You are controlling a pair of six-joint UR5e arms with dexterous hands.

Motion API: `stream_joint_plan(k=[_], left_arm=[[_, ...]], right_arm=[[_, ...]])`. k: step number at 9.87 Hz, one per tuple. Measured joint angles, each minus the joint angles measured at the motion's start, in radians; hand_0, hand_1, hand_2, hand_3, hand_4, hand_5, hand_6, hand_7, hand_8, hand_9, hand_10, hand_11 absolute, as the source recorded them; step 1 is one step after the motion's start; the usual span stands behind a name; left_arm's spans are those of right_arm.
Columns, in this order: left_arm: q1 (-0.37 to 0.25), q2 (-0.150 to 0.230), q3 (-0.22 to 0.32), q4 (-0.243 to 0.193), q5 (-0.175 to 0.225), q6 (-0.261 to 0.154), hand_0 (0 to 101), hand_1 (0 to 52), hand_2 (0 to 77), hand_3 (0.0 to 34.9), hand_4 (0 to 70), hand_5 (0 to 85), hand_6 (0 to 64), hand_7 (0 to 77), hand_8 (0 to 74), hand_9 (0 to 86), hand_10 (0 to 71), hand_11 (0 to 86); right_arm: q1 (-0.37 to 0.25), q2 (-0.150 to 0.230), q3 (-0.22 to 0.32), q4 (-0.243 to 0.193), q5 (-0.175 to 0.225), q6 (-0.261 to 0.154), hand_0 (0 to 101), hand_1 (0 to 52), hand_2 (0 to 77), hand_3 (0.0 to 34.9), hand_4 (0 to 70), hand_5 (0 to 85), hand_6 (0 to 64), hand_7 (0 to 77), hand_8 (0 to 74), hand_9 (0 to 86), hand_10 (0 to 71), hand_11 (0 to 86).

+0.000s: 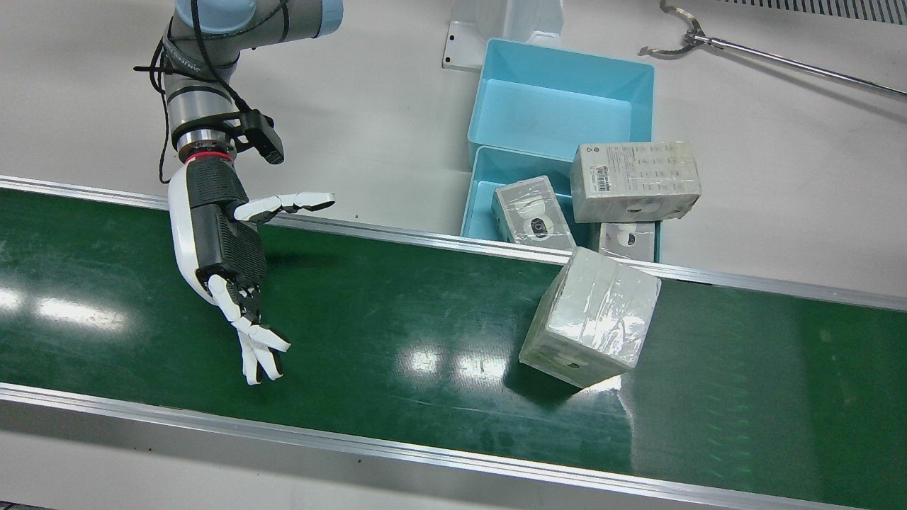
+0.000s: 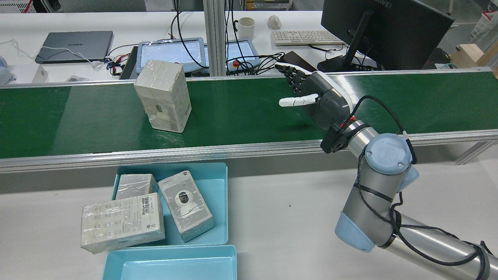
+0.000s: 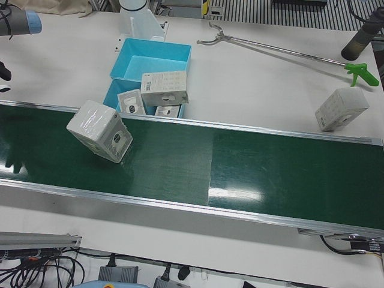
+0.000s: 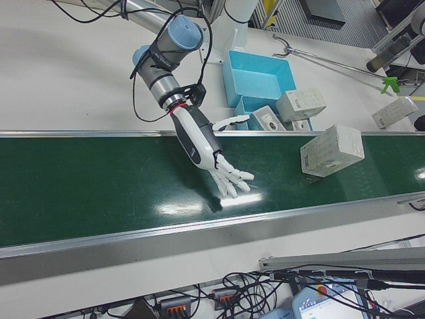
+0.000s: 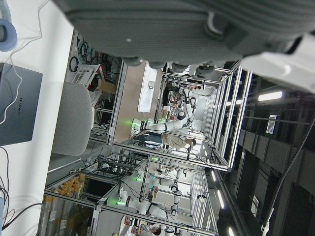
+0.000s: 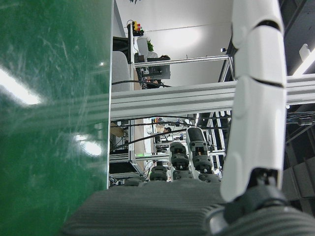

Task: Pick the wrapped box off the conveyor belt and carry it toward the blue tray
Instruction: 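Lower the open right hand into the path of the wrapped box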

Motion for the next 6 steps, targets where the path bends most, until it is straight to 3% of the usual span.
stream_joint_plan(k=[6], left_arm=[[0.0, 0.0, 0.0, 0.0, 0.0, 0.0, 0, 0.0, 0.5, 0.0, 0.0, 1.1, 0.5, 0.5, 0.5, 0.0, 0.0, 0.5]], right_arm=[[-0.002, 0.006, -0.001, 0.0, 0.0, -0.001, 47, 15.3, 11.4, 0.0, 12.0, 18.5, 3.3, 2.7, 1.1, 4.4, 0.0, 1.1]])
